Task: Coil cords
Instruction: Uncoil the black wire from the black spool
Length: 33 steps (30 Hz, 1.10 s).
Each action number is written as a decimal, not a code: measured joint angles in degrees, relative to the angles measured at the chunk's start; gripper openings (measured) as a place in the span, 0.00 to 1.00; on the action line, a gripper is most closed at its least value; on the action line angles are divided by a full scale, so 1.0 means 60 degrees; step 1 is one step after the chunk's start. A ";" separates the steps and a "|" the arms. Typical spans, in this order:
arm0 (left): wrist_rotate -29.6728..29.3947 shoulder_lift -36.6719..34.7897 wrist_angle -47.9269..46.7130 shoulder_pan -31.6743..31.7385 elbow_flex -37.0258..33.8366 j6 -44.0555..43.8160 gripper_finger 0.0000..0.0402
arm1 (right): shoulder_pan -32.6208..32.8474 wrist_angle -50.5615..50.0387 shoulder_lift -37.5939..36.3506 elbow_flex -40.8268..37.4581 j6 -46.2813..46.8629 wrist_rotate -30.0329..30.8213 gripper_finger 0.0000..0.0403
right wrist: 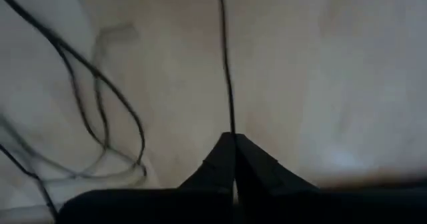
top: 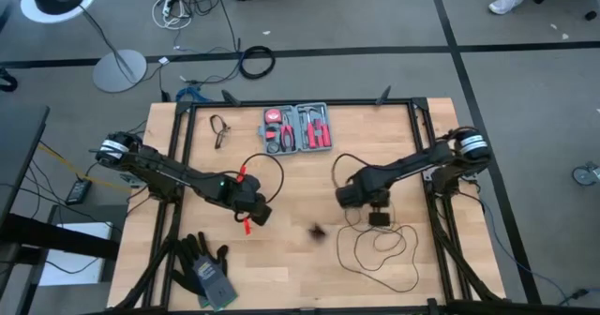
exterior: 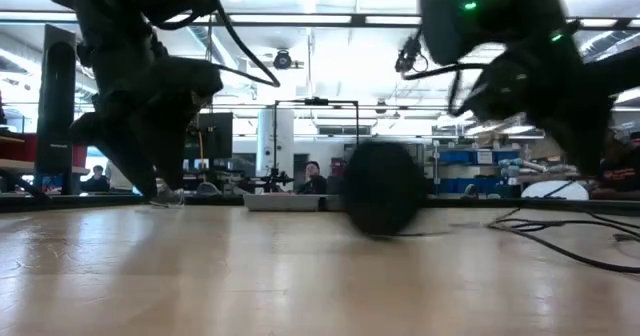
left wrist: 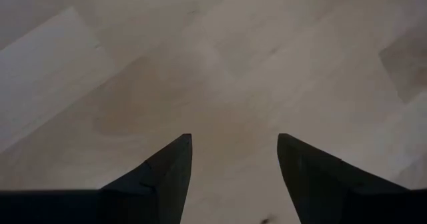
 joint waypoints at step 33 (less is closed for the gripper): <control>-0.0180 0.0011 0.1332 -0.0018 -0.0014 0.0361 0.56 | -0.0381 0.4936 -0.2246 -0.0230 -0.0175 0.2100 0.27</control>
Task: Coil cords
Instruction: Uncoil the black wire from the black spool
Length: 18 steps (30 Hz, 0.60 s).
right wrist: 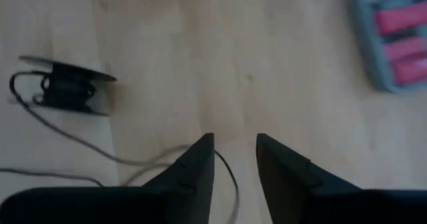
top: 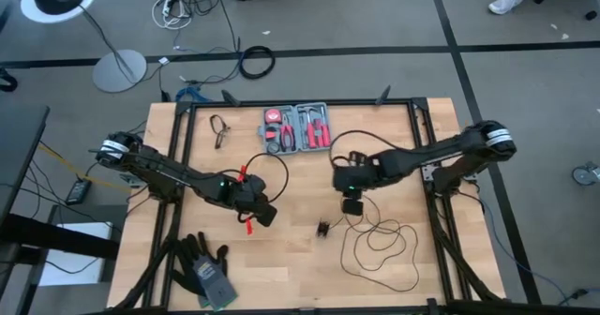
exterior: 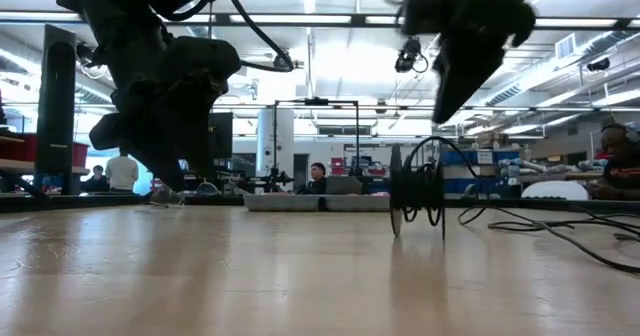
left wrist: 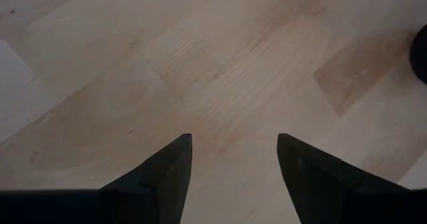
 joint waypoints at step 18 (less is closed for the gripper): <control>-0.0398 -0.0004 0.0280 -0.0127 0.0000 0.0138 0.56 | 0.3233 0.9553 -0.2976 -0.6646 0.3500 0.2243 0.16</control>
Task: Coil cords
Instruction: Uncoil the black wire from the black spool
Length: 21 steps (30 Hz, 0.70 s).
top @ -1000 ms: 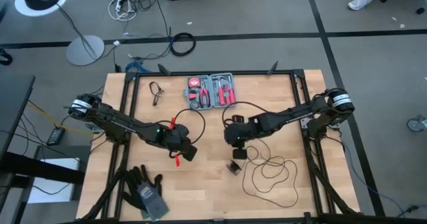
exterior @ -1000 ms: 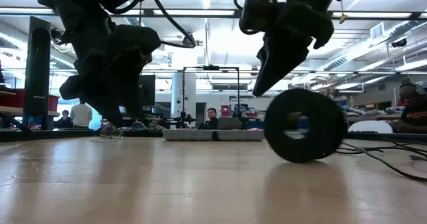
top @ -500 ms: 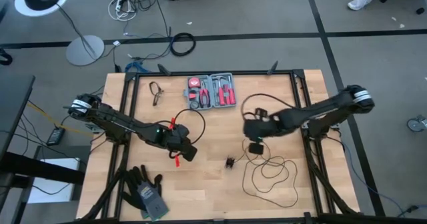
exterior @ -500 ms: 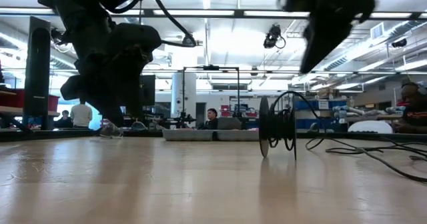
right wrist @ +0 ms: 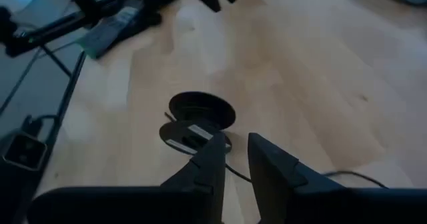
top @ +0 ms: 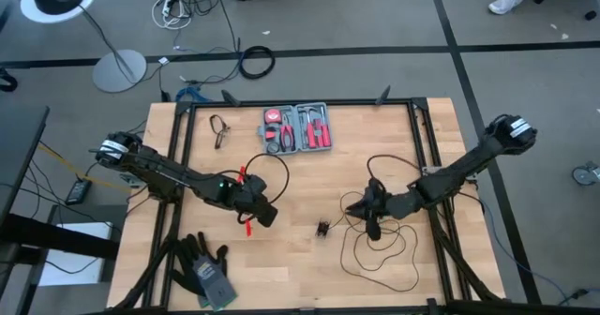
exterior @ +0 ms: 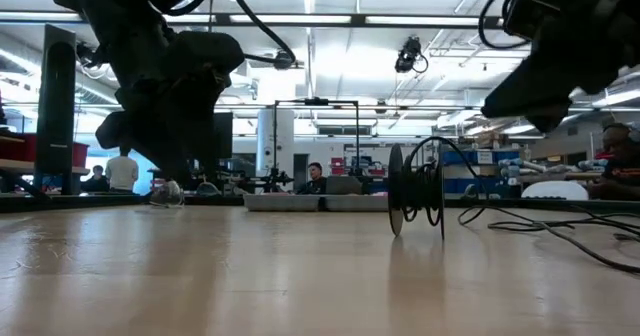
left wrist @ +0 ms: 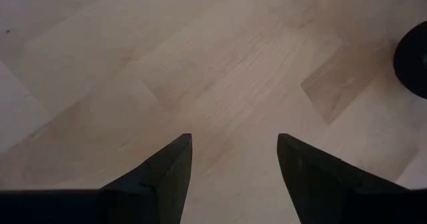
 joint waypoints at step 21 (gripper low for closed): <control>-0.0001 0.0000 0.0298 -0.0007 0.0000 -0.0042 0.56 | -0.0006 -0.0224 0.3189 0.2254 -0.5412 -0.0053 0.20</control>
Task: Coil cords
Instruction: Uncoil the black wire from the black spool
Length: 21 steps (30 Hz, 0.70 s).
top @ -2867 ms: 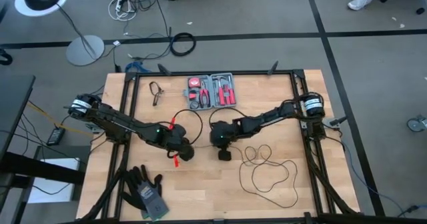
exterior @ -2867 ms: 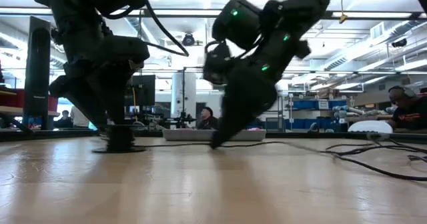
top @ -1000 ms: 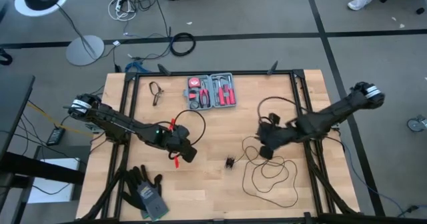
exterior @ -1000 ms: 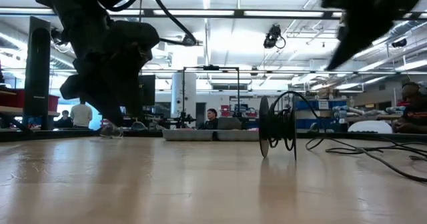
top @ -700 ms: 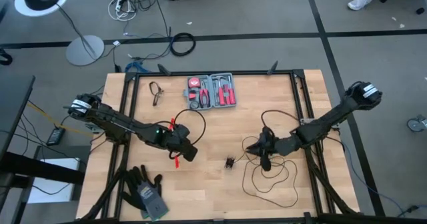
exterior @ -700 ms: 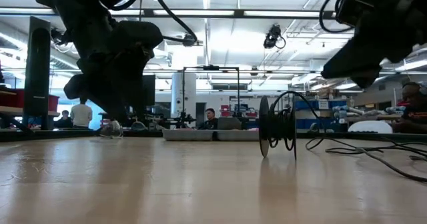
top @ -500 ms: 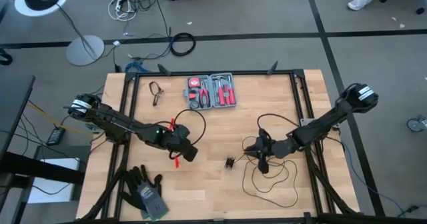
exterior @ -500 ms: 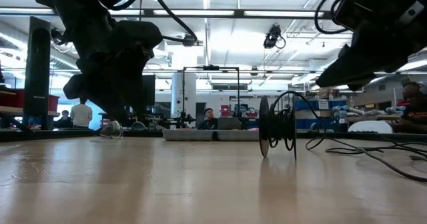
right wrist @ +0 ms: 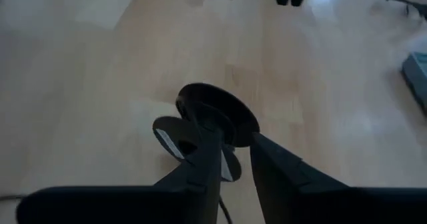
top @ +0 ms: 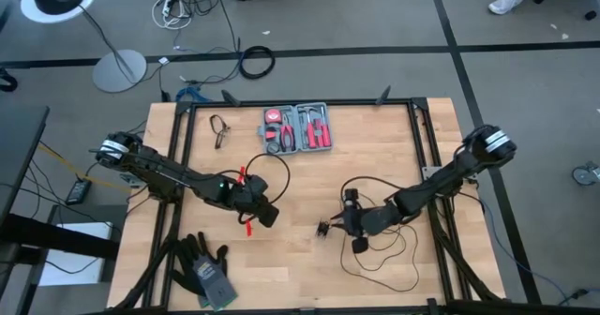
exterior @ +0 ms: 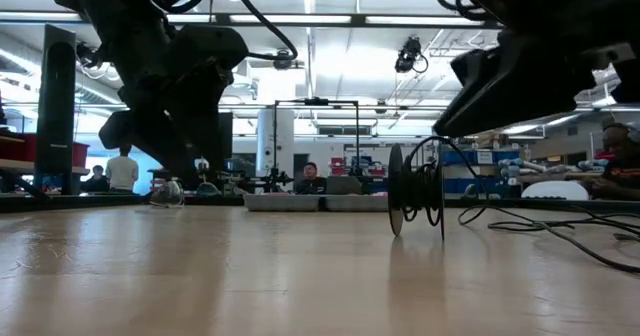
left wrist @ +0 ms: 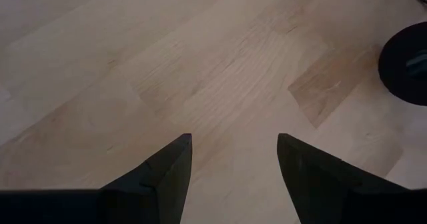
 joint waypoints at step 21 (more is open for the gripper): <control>0.0015 0.0000 0.0163 0.0000 0.0000 -0.0027 0.56 | -0.0736 -0.3047 0.0405 0.1849 -0.3153 -0.2813 0.20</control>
